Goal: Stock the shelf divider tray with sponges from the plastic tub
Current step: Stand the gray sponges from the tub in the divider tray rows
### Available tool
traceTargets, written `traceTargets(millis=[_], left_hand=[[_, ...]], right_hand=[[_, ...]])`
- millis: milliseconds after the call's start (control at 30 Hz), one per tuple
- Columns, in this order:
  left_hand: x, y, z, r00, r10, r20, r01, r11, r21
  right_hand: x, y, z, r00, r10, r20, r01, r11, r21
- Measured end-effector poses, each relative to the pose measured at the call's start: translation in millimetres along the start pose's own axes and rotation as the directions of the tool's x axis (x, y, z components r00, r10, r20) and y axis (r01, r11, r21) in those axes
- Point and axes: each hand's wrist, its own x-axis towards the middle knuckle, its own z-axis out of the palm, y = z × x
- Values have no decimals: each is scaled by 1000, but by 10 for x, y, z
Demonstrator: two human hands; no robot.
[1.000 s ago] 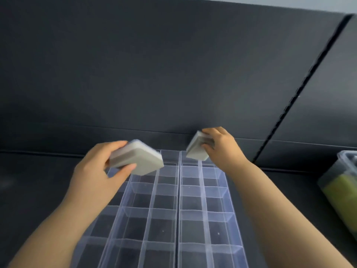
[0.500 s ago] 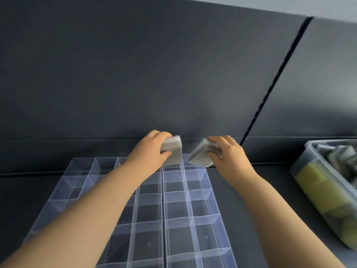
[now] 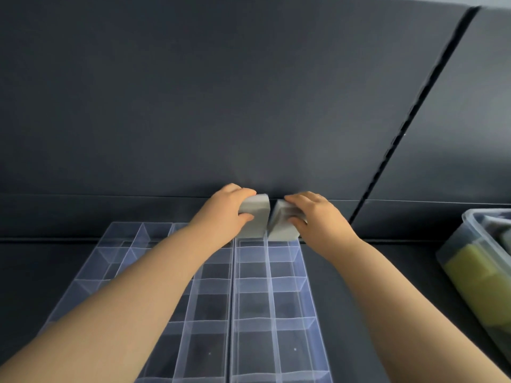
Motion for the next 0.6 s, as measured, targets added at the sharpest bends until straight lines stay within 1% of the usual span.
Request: traceTargets(millis=[100,233,467,600], left_hand=[[11,14,32,1000,2,5,-2,1000,-9],[12,-28,89,999,-20,28,20,1000,4],[17,-114,283,996,-40,76,38,999,24],[19,-171,345,994,-53,99,50,998,31]], right_hand=[[28,27,28,999,-39,-13,38,998,-57],[53,61,78,999,-49,4,49,995,-81],[90,91,240,993,-80,86,88,991,-98],[124,115,342,988,-63,141,79,991,-109]])
